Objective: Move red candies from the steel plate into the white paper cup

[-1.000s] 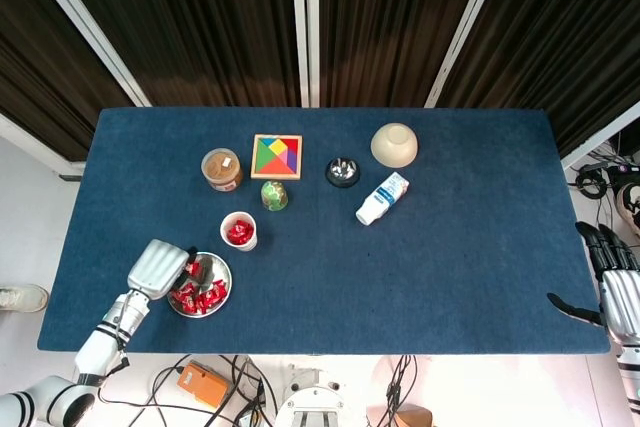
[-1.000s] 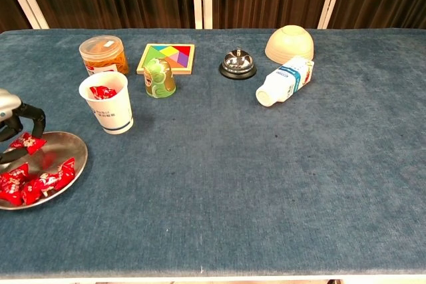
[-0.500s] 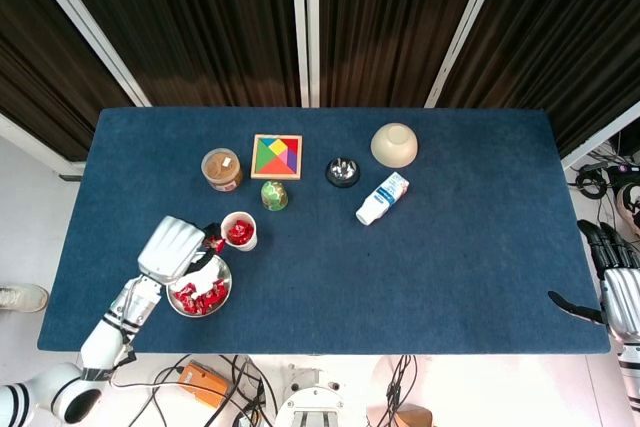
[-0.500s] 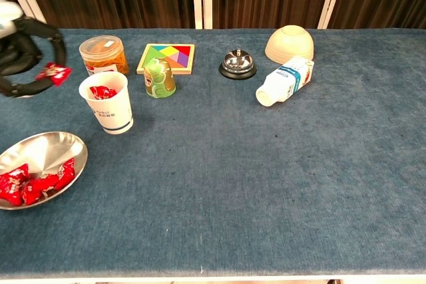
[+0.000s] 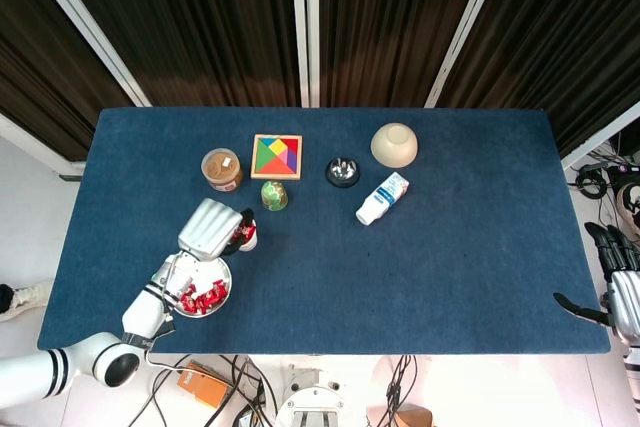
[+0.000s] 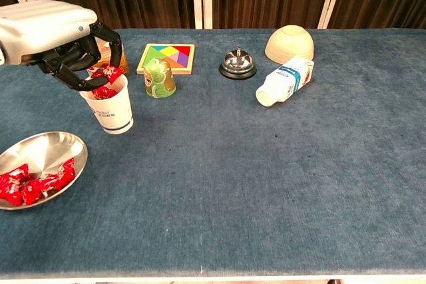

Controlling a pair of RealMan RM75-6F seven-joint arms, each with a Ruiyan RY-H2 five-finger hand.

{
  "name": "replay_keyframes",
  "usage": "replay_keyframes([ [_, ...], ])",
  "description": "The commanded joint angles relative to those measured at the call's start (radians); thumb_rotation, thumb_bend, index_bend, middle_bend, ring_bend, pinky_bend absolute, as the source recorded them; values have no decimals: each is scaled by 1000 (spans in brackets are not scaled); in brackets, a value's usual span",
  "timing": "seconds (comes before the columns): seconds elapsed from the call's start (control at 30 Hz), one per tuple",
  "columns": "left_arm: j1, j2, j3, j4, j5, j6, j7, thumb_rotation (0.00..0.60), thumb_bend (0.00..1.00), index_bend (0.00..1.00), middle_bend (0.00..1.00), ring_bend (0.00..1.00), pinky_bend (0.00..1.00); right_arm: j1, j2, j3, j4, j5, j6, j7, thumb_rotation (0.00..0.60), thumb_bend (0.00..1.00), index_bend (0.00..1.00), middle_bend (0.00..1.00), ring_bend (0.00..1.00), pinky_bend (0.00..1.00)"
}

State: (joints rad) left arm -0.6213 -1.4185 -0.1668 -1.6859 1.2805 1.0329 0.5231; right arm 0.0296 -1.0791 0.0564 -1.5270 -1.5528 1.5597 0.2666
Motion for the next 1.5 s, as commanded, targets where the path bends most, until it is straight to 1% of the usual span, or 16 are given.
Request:
replay_keyframes([
  [0.03,-7,0,5,-1,-30,0,40,600,314,507,846,784,832,0,-2,0,5,2,-1,4,600,196,9,165,108,182],
  [0.17,-7,5,15,-16,-53,10,66,600,289,477,846,782,832,1,-4,0,9,2,-4,8,600,196,9,165,108,186],
  [0.4,-8,9,24,-25,-64,30,67,600,217,365,845,781,832,5,-5,1,9,0,-10,7,600,197,9,165,108,194],
  [0.6,11,31,39,-42,-27,76,42,600,194,324,846,781,832,8,-2,4,4,1,-11,3,600,196,9,165,108,196],
  [0.8,97,113,83,-84,59,199,-29,600,192,324,846,781,832,10,10,12,-7,0,-3,-6,600,196,9,165,108,196],
  [0.9,154,151,119,-88,106,267,-72,600,193,324,846,780,832,12,14,13,-14,-3,-1,-10,600,196,9,165,108,196],
  [1.03,209,176,173,-83,156,309,-106,600,193,330,846,780,832,15,17,13,-21,-9,0,-16,600,196,9,165,108,196],
  [1.13,235,179,214,-76,190,308,-110,600,193,355,846,780,832,16,21,15,-29,-12,3,-23,600,196,9,165,108,196],
  [1.23,251,166,245,-66,214,296,-117,600,193,372,846,779,832,15,27,15,-38,-18,10,-31,600,197,9,165,108,196],
  [1.37,259,134,270,-41,233,265,-122,600,193,381,845,778,832,13,36,15,-49,-21,16,-40,600,196,9,165,108,196],
  [1.5,260,101,281,-5,244,233,-110,600,193,387,846,778,833,11,48,17,-61,-22,24,-53,600,197,9,165,108,196],
])
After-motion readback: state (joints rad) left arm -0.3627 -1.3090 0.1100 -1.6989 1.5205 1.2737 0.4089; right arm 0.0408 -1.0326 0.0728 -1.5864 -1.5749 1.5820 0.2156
